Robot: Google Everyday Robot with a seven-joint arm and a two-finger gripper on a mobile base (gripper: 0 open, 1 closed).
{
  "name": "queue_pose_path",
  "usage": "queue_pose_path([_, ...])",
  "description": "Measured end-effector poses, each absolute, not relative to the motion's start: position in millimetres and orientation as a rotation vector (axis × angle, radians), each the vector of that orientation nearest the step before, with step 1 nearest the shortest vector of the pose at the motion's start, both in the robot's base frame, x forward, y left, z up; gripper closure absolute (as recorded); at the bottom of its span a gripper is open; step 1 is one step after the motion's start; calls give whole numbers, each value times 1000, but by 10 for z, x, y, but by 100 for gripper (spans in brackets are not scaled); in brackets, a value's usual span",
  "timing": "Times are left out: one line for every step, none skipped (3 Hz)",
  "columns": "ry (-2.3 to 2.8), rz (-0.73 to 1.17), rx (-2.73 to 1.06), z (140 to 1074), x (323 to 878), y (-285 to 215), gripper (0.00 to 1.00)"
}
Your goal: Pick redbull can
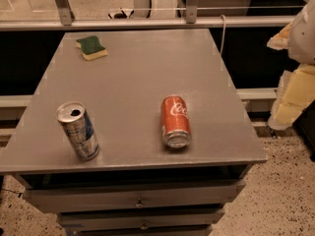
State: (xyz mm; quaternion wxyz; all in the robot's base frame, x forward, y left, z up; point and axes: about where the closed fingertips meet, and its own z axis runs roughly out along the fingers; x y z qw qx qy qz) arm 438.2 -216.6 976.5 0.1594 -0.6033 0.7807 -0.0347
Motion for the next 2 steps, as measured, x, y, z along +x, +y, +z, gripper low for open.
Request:
queue_pose_path([2231,-99,-1724,9765,4382,-2166,0])
queue_pose_path([2181,-31,-1722,9721,4416,-1988,0])
